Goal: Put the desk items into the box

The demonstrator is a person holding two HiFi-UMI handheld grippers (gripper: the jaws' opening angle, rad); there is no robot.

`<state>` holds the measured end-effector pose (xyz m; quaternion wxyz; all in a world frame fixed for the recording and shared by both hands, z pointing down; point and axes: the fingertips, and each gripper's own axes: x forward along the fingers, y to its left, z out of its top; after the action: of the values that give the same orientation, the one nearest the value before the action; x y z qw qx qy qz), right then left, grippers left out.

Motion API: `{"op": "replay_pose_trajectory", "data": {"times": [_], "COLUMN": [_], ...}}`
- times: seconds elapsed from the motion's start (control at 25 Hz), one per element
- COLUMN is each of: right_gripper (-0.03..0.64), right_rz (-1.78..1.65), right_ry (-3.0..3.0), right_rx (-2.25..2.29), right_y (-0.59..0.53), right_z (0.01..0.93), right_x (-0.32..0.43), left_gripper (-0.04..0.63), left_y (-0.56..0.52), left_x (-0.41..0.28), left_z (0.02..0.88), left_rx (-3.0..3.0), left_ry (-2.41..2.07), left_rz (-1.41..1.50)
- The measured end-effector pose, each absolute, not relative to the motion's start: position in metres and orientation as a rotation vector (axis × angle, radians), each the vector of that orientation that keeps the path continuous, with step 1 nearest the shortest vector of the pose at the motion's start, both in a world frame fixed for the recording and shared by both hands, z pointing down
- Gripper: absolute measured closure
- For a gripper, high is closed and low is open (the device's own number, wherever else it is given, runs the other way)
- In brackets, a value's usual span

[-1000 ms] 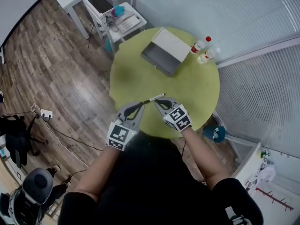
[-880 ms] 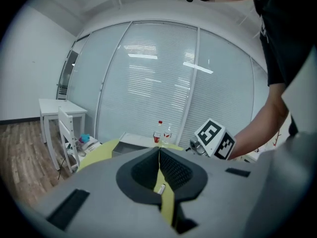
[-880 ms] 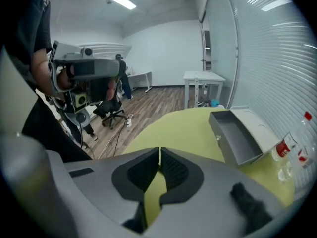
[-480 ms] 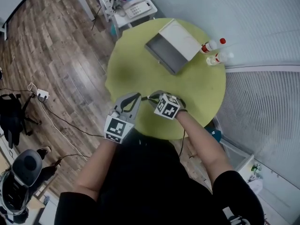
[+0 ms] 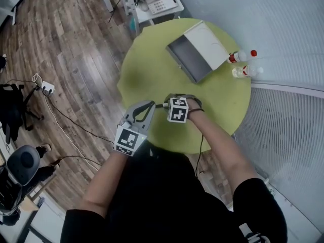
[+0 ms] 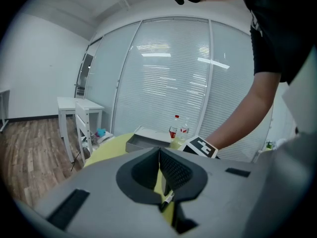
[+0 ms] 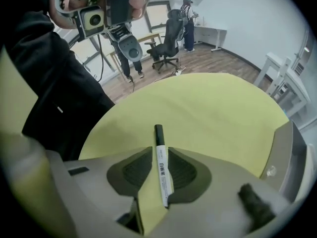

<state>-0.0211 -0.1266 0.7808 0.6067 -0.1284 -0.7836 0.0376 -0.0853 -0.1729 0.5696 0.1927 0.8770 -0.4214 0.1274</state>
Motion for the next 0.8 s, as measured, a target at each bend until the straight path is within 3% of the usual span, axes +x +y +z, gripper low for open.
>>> {"op": "replay_pose_trajectory", "data": {"times": [0.8], "right_gripper": [0.546], "right_rz": [0.096], "right_ry": [-1.684], "right_rx": [-0.323], "right_y": [-0.136], "right_z": [0.790], "right_x": [-0.017], "left_gripper": [0.581], "left_y": [-0.172], "left_x": [-0.101], "left_z": [0.572], "left_rx": [2.422], "left_ry": [-1.250], "left_rz": [0.346]}}
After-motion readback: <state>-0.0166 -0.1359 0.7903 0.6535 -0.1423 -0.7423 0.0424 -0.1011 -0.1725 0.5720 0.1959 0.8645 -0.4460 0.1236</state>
